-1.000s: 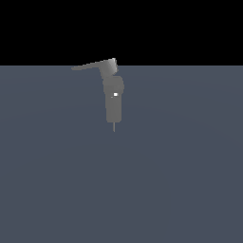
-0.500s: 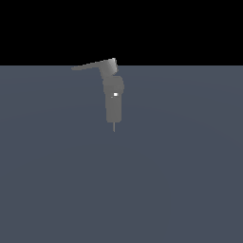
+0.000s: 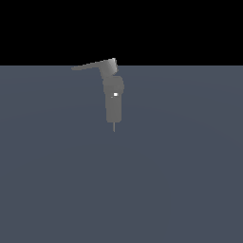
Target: Turn on the faucet by rotating a designated handle.
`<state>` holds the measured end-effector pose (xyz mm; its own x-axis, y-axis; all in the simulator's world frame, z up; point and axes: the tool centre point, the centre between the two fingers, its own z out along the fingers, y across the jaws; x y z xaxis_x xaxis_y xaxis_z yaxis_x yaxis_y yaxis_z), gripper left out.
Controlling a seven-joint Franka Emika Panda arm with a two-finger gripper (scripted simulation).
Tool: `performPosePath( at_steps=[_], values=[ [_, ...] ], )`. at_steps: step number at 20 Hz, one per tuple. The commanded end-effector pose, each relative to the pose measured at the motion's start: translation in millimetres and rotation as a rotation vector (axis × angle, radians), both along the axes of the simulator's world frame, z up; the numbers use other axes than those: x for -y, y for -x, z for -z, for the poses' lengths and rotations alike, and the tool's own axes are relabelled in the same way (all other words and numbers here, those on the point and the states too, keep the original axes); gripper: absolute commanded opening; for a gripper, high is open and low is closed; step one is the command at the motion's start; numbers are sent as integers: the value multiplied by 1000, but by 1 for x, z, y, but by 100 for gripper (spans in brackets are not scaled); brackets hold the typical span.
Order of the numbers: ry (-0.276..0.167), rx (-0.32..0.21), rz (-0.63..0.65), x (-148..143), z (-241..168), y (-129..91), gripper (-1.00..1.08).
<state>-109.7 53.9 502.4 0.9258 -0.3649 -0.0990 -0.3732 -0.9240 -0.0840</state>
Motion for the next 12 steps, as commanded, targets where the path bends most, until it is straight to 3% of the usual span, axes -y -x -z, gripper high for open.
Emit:
performPosePath(
  at_steps=[1,12],
  values=[
    [-4,-20,67,-4,6,-19,-100],
    [13,-103,358,-21,44,-97,-100]
  ],
)
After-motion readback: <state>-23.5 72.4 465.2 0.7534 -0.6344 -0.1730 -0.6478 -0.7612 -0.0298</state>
